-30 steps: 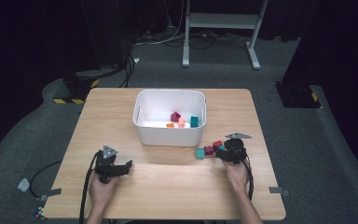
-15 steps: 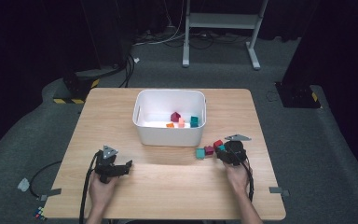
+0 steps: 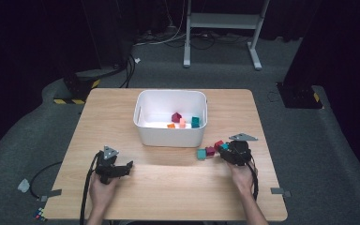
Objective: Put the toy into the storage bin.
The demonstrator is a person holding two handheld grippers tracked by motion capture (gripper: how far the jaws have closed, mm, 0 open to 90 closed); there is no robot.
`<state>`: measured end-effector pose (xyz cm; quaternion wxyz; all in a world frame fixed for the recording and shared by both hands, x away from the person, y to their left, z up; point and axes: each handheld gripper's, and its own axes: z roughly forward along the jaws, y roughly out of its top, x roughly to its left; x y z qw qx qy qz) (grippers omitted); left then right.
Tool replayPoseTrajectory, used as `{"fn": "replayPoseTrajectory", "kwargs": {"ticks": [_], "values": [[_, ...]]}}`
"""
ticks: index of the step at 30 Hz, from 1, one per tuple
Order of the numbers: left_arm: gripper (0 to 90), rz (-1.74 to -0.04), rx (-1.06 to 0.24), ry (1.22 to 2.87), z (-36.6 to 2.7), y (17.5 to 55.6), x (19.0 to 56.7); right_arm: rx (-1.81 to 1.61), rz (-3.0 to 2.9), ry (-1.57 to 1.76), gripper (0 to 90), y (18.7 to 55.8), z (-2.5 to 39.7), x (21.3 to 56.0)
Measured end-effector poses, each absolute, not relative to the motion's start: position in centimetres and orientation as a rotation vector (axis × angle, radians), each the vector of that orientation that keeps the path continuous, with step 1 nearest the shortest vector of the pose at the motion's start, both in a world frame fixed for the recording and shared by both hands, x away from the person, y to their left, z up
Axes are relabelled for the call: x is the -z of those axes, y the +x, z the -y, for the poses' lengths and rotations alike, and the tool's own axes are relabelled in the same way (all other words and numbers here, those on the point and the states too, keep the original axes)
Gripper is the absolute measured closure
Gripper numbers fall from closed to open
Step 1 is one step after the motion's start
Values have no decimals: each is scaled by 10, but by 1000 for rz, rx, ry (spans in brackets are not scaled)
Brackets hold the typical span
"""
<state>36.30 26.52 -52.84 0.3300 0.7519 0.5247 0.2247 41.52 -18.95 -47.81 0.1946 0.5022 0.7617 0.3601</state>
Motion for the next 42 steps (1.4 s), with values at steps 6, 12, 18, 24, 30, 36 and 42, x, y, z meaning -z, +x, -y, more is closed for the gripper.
{"fn": "replayPoseTrajectory", "kwargs": {"ticks": [6,12,18,24,30,36,42], "values": [[144,-1372,-588,1967,-265,363,528,-1049,-2141,1367,584,413,189,459],[144,-1373,-588,1967,-265,363,528,-1083,-2156,1318,584,412,186,439],[145,-1373,-588,1966,-265,363,528,-1106,-2164,1285,584,413,183,426],[145,-1373,-588,1966,-265,363,528,-1135,-2171,1248,584,414,178,406],[145,-1373,-588,1966,-265,363,528,-1164,-2182,1210,585,419,171,384],[145,-1373,-588,1966,-265,363,528,-1186,-2201,1172,584,425,159,363],[151,-1374,-589,1965,-265,363,528,-1206,-2226,1169,585,434,150,352]]}}
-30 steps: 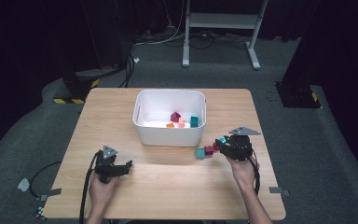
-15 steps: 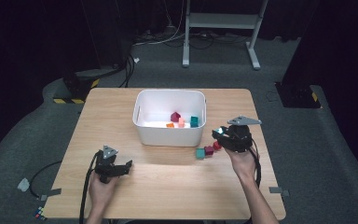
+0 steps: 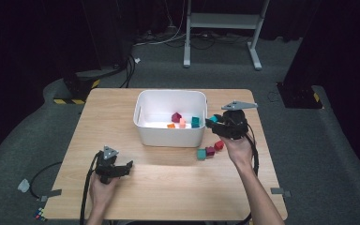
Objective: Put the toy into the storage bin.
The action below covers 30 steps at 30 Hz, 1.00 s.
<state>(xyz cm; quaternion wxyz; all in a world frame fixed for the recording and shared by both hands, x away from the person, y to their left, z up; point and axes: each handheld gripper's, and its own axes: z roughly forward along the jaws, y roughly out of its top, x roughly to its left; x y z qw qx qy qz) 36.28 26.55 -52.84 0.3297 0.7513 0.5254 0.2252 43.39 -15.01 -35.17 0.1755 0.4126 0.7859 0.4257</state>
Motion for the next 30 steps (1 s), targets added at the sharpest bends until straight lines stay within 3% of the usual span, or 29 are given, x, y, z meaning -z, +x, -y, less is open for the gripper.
{"fn": "replayPoseTrajectory", "kwargs": {"ticks": [16,30], "values": [[145,-1372,-587,1966,-265,363,528,-1224,-2275,1153,585,463,113,333],[145,-1372,-587,1966,-265,363,528,-1171,-2321,1140,584,484,78,336]]}}
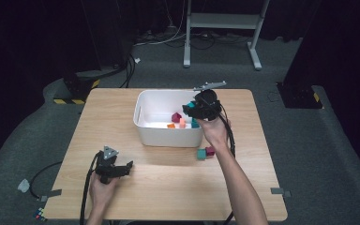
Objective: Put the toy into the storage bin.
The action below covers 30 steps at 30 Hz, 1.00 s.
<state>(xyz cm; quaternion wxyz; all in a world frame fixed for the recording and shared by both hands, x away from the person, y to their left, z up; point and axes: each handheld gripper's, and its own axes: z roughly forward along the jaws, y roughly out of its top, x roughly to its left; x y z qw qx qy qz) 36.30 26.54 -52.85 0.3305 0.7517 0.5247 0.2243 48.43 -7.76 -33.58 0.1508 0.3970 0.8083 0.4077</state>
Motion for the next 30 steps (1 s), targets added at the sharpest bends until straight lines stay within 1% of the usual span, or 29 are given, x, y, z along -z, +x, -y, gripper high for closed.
{"fn": "replayPoseTrajectory", "kwargs": {"ticks": [15,20,30], "values": [[145,-1371,-586,1966,-265,363,528,-1118,-2338,1163,579,498,63,347],[145,-1372,-585,1966,-265,363,528,-1110,-2345,1150,543,498,64,348],[145,-1371,-585,1968,-266,363,528,-1130,-2307,1135,511,489,77,345]]}}
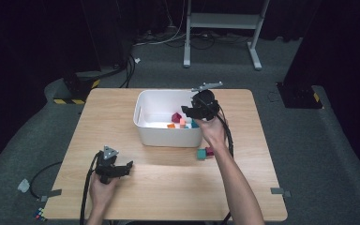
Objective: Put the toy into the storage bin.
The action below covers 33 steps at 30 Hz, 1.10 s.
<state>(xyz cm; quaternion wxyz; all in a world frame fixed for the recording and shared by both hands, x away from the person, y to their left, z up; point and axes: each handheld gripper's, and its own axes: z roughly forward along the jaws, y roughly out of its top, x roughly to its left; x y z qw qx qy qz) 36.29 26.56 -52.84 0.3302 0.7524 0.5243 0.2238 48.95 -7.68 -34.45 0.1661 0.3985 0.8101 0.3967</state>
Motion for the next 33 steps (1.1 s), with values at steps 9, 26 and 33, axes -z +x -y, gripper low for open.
{"fn": "replayPoseTrajectory", "kwargs": {"ticks": [9,26,33], "values": [[145,-1372,-587,1966,-265,363,528,-1177,-2242,1162,502,477,105,346],[145,-1372,-588,1966,-265,363,528,-1229,-2152,1233,494,446,166,371],[145,-1372,-588,1967,-265,363,528,-1232,-2130,1271,479,436,183,387]]}}
